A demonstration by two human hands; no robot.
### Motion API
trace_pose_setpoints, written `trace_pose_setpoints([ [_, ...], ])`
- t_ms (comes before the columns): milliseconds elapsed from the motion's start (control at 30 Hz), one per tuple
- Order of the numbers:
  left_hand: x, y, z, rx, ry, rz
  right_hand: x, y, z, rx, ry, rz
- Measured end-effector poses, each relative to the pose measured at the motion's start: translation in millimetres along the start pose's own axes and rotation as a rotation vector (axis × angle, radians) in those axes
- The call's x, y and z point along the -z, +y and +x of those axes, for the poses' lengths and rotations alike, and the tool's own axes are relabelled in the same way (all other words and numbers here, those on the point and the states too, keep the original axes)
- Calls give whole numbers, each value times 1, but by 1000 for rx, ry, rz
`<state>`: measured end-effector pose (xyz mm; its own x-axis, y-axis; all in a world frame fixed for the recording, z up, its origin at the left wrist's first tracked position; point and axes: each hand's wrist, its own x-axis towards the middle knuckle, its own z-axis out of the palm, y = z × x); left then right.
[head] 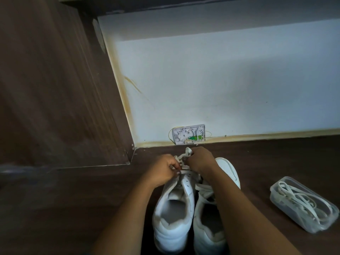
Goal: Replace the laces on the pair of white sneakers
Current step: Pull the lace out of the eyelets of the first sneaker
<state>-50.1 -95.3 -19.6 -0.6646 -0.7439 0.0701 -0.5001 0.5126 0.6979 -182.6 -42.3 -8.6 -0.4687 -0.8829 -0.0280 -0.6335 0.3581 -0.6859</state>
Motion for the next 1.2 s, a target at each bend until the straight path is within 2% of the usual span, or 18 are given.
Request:
trace_pose_setpoints([
  [67,-2,2,3,-4,-48,92,-1,1,2,-9,7,-19],
  [100,-2,6,2,31,-62,12,-1,1,3,-15,4,-36],
  [233,18,26,-7,113,122,-867,-1,0,5,-19,-7,-129],
  [267,23,26,-8,123,145,-976,0,0,5,-20,-3,-136],
  [300,26,24,-9,178,169,-931,0,0,5,-22,0,-138],
  [333,28,20,-9,257,174,-731,-1,0,5,-25,-1,-133],
  [400,26,13,-12,415,104,-174,-1,1,5,-32,-7,-100],
  [433,24,10,-13,437,65,-45,0,1,5,-34,-11,-65],
  [467,21,7,-13,417,49,-43,-1,2,6,-43,-17,-16],
  [567,12,11,-10,253,52,-284,2,-1,4,-70,-28,121],
  [667,-4,12,-3,146,51,-122,3,-6,1,-84,12,304],
  [733,-10,9,3,105,141,42,4,-11,-2,-120,60,493],
  [800,-11,7,9,72,232,120,3,-10,-1,-123,76,553],
  [933,-8,15,10,76,355,-353,12,-7,-6,-150,-134,588],
  [1033,-3,24,4,110,362,-607,18,-7,-9,-134,-251,603],
  [1133,1,34,3,157,329,-905,14,-12,-15,22,-278,288],
  [1200,2,42,1,168,320,-1054,8,-15,-18,94,-221,119],
])
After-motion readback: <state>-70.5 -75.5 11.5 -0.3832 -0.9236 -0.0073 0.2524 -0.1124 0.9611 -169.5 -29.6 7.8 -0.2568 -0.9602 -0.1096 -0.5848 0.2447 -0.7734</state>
